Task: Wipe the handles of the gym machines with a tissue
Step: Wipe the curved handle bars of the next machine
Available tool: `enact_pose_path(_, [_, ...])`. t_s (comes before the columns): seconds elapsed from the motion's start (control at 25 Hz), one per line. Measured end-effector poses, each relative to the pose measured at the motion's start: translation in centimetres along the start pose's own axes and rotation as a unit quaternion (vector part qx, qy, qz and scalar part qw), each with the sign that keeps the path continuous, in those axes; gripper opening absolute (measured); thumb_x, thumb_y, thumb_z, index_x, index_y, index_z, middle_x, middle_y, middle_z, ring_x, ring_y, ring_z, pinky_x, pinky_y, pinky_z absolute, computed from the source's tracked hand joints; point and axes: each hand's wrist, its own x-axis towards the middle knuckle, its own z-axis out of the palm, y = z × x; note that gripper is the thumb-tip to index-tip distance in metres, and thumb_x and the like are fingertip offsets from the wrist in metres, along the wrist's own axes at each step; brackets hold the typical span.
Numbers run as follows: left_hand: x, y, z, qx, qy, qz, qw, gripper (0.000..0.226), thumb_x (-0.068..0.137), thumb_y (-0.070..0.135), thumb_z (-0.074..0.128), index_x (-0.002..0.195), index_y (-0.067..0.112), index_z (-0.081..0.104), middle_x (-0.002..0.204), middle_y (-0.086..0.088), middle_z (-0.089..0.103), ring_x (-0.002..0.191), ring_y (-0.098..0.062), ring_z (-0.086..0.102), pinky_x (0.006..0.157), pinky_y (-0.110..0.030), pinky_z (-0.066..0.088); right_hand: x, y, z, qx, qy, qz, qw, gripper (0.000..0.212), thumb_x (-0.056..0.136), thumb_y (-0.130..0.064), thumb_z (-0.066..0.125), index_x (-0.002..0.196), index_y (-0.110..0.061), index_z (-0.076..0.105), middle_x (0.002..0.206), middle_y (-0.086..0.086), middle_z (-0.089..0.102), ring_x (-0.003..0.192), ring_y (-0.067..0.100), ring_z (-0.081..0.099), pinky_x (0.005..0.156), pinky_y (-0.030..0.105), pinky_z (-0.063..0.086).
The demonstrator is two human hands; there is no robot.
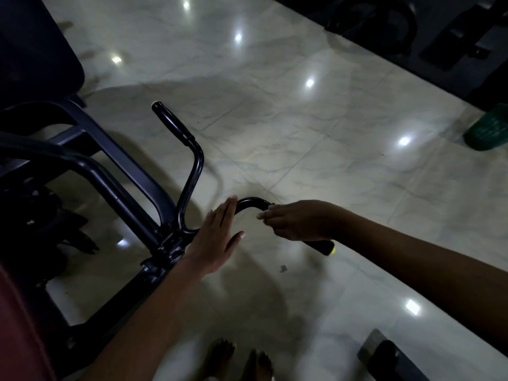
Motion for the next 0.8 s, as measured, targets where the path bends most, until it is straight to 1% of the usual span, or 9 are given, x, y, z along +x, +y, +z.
enact_pose_path(0.12, [-0.1, 0.0, 0.0, -0.008, 0.001, 0.000, 1.000, 0.077, 0.096, 0.051, 0.026, 0.150, 0.016, -0.016, 0.160, 0.001, -0.007, 0.147, -0.010, -0.004, 0.120, -0.036, 0.006, -1.0, -1.5, -0.1, -0.025, 0.030, 0.156, 0.987, 0.039, 0.075, -0.002, 0.068, 0.113, -0.008, 0.067, 0.128, 0.009, 0.060, 0.124, 0.022, 0.052, 0.085, 0.023, 0.051])
enact_pose_path(0.2, [-0.1, 0.1, 0.1, -0.010, 0.002, -0.002, 1.000, 0.077, 0.096, 0.052, 0.025, 0.151, 0.016, -0.015, 0.160, 0.001, -0.006, 0.147, -0.011, -0.003, 0.120, -0.038, 0.007, -1.4, -2.8, -0.5, 0.118, 0.022, 0.310, 0.943, 0.054, 0.083, 0.002, 0.059, 0.135, -0.006, 0.049, 0.139, 0.012, 0.050, 0.124, 0.023, 0.051, 0.087, 0.027, 0.050])
enact_pose_path(0.24, [-0.1, 0.1, 0.2, -0.007, 0.003, -0.005, 1.000, 0.077, 0.095, 0.054, 0.023, 0.151, 0.016, -0.015, 0.160, 0.001, -0.006, 0.147, -0.012, -0.002, 0.120, -0.039, 0.008, -0.9, -3.1, -0.8, 0.222, 0.024, 0.386, 0.895, 0.048, 0.089, -0.001, 0.054, 0.136, -0.006, 0.047, 0.134, 0.014, 0.054, 0.118, 0.026, 0.056, 0.087, 0.032, 0.050])
enact_pose_path(0.32, [-0.1, 0.1, 0.2, -0.006, 0.003, -0.012, 1.000, 0.077, 0.093, 0.055, 0.019, 0.151, 0.016, -0.014, 0.160, 0.000, -0.005, 0.147, -0.013, 0.000, 0.120, -0.039, 0.009, 0.5, -2.5, -1.1, 0.382, 0.034, 0.503, 0.774, 0.024, 0.097, -0.015, 0.044, 0.110, -0.009, 0.063, 0.102, 0.012, 0.068, 0.090, 0.026, 0.063, 0.075, 0.032, 0.045])
enact_pose_path(0.4, [-0.1, 0.2, 0.2, -0.008, 0.001, -0.014, 1.000, 0.077, 0.093, 0.056, 0.018, 0.150, 0.017, -0.016, 0.160, 0.000, -0.005, 0.147, -0.014, 0.000, 0.120, -0.040, 0.009, 1.1, -1.5, -1.0, 0.509, 0.001, 0.549, 0.662, 0.045, 0.096, -0.037, 0.035, 0.077, -0.009, 0.065, 0.075, 0.007, 0.068, 0.069, 0.019, 0.060, 0.069, 0.031, 0.043])
enact_pose_path(0.52, [-0.1, 0.1, 0.0, -0.009, -0.004, -0.009, 1.000, 0.076, 0.093, 0.056, 0.017, 0.149, 0.019, -0.018, 0.161, 0.000, -0.005, 0.148, -0.015, 0.001, 0.121, -0.038, 0.009, 0.1, -1.6, -0.2, 0.656, -0.021, 0.513, 0.553, 0.074, 0.097, -0.057, 0.020, 0.061, -0.008, 0.063, 0.055, 0.010, 0.058, 0.053, 0.022, 0.056, 0.065, 0.034, 0.047])
enact_pose_path(0.6, [0.0, 0.0, -0.2, -0.011, -0.001, -0.007, 1.000, 0.076, 0.093, 0.055, 0.019, 0.149, 0.018, -0.016, 0.161, -0.001, -0.003, 0.148, -0.016, 0.004, 0.120, -0.038, 0.010, -1.2, -1.6, -0.8, 0.680, -0.071, 0.494, 0.537, 0.083, 0.096, -0.061, 0.010, 0.061, -0.008, 0.063, 0.052, 0.012, 0.056, 0.051, 0.023, 0.056, 0.064, 0.035, 0.050])
enact_pose_path(0.72, [-0.1, 0.0, 0.1, -0.015, 0.004, -0.007, 1.000, 0.076, 0.093, 0.055, 0.020, 0.149, 0.017, -0.015, 0.161, -0.002, -0.002, 0.148, -0.016, 0.004, 0.120, -0.038, 0.009, -2.7, -1.9, -2.1, 0.619, -0.198, 0.499, 0.573, 0.096, 0.086, -0.073, -0.004, 0.045, -0.012, 0.057, 0.054, 0.013, 0.059, 0.051, 0.022, 0.060, 0.064, 0.031, 0.051])
enact_pose_path(0.8, [-0.1, 0.1, 0.2, -0.013, 0.003, -0.008, 1.000, 0.075, 0.093, 0.056, 0.018, 0.148, 0.020, -0.019, 0.160, 0.000, -0.004, 0.148, -0.015, 0.001, 0.120, -0.037, 0.007, -3.3, -2.7, -2.8, 0.577, -0.243, 0.537, 0.565, 0.095, 0.083, -0.076, -0.005, 0.038, -0.016, 0.053, 0.050, 0.007, 0.060, 0.052, 0.019, 0.061, 0.063, 0.030, 0.051])
